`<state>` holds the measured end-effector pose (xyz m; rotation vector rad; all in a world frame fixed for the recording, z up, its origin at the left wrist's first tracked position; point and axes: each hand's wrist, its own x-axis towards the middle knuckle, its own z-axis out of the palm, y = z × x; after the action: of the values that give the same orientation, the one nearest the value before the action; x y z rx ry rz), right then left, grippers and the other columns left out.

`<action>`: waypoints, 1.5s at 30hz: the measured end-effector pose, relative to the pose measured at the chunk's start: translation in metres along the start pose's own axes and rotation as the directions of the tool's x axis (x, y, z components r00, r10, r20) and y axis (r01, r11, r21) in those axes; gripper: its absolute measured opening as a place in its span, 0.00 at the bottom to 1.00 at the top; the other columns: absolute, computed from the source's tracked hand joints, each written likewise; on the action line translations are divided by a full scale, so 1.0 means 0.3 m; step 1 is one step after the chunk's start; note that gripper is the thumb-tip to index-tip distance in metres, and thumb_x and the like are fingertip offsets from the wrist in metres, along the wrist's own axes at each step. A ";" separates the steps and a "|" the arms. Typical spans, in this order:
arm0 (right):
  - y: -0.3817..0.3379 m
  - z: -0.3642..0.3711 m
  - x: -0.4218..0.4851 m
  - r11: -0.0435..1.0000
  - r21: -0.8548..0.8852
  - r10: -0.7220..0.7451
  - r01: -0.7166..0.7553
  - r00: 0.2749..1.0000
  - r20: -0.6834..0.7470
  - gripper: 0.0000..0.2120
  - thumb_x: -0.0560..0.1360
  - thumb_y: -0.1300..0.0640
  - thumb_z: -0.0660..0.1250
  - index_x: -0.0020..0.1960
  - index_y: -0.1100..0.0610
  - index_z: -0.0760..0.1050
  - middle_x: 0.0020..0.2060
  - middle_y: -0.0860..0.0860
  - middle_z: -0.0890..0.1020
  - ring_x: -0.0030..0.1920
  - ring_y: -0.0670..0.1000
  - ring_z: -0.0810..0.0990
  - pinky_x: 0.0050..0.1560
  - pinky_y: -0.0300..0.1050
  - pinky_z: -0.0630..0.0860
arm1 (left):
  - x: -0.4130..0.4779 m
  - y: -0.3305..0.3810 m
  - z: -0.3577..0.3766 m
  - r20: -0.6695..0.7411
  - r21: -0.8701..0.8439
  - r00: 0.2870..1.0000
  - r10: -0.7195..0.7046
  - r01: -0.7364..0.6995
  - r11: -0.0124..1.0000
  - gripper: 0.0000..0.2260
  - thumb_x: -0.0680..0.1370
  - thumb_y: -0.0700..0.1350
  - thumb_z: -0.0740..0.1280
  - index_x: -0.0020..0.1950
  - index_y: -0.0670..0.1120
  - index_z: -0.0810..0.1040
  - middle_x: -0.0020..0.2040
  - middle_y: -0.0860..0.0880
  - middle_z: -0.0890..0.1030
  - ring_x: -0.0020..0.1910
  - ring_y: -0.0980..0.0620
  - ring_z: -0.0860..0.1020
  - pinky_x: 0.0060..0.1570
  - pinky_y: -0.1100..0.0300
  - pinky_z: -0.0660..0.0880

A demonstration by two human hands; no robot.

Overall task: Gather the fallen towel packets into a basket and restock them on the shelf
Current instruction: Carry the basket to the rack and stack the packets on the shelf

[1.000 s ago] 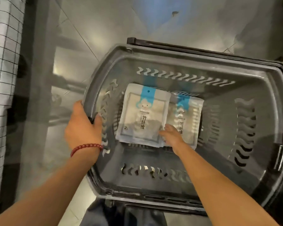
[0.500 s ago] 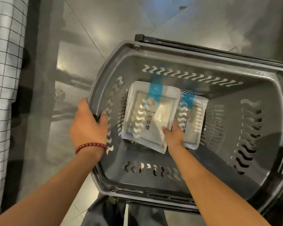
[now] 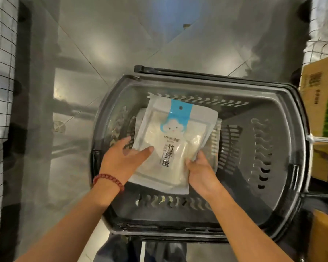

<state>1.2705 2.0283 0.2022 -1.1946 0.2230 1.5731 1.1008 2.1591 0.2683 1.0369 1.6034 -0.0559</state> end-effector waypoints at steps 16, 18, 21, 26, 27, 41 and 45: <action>0.036 -0.074 0.062 0.973 -0.062 0.227 -0.224 0.973 0.048 0.22 0.71 0.72 0.63 0.64 0.62 0.71 0.57 0.59 0.80 0.57 0.57 0.79 0.61 0.53 0.74 | 0.059 -0.061 0.055 0.206 -0.188 0.950 -0.233 0.272 0.944 0.14 0.62 0.42 0.76 0.46 0.49 0.81 0.40 0.50 0.85 0.40 0.51 0.83 0.36 0.58 0.79; 0.042 -0.084 0.096 0.934 -0.258 0.209 -0.249 0.963 -0.172 0.12 0.75 0.69 0.64 0.56 0.58 0.75 0.53 0.56 0.80 0.53 0.53 0.79 0.54 0.46 0.76 | 0.069 -0.073 0.065 0.123 -0.088 0.980 -0.155 0.167 0.982 0.11 0.68 0.38 0.74 0.47 0.50 0.81 0.36 0.56 0.83 0.39 0.57 0.81 0.32 0.66 0.76; 0.051 -0.121 0.164 0.825 -0.444 0.123 -0.349 0.878 -0.462 0.08 0.77 0.63 0.64 0.55 0.57 0.74 0.51 0.52 0.76 0.52 0.51 0.76 0.48 0.42 0.72 | 0.087 -0.082 0.079 -0.092 0.147 0.996 0.014 -0.001 0.989 0.10 0.75 0.39 0.69 0.55 0.45 0.81 0.44 0.52 0.82 0.40 0.57 0.77 0.38 0.66 0.72; 0.093 -0.153 0.263 0.735 -0.549 0.071 -0.397 0.851 -0.520 0.07 0.75 0.61 0.65 0.42 0.57 0.68 0.38 0.50 0.66 0.38 0.47 0.66 0.38 0.40 0.64 | 0.128 -0.130 0.097 -0.226 0.309 0.968 0.106 -0.032 0.951 0.11 0.78 0.39 0.62 0.59 0.39 0.79 0.55 0.41 0.81 0.47 0.48 0.76 0.46 0.60 0.68; 0.104 -0.145 0.280 0.739 -0.541 0.087 -0.401 0.853 -0.514 0.10 0.75 0.62 0.65 0.40 0.55 0.66 0.37 0.48 0.65 0.37 0.45 0.65 0.36 0.38 0.63 | 0.134 -0.138 0.099 -0.239 0.317 0.966 0.102 -0.022 0.948 0.11 0.79 0.39 0.61 0.59 0.39 0.78 0.54 0.42 0.81 0.46 0.49 0.75 0.45 0.60 0.67; 0.127 -0.093 0.221 0.666 -0.742 -0.327 -0.081 0.862 -0.388 0.07 0.77 0.66 0.63 0.53 0.60 0.75 0.45 0.50 0.76 0.47 0.47 0.74 0.39 0.26 0.67 | 0.147 -0.154 0.095 -0.212 0.253 0.977 0.024 0.032 0.967 0.12 0.79 0.39 0.61 0.61 0.40 0.77 0.57 0.43 0.80 0.40 0.56 0.73 0.38 0.65 0.67; 0.028 -0.143 0.132 0.502 -0.865 -0.520 -0.003 0.798 -0.305 0.12 0.77 0.69 0.60 0.60 0.65 0.73 0.50 0.51 0.76 0.52 0.48 0.73 0.53 0.27 0.66 | 0.138 -0.117 0.094 -0.217 0.247 0.976 0.009 0.046 0.968 0.12 0.79 0.39 0.61 0.60 0.39 0.77 0.56 0.40 0.79 0.42 0.51 0.73 0.44 0.60 0.69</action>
<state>1.2919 2.0209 0.1478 -2.3233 -0.4416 0.9736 1.1028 2.1465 0.2085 1.2577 1.8386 -0.1676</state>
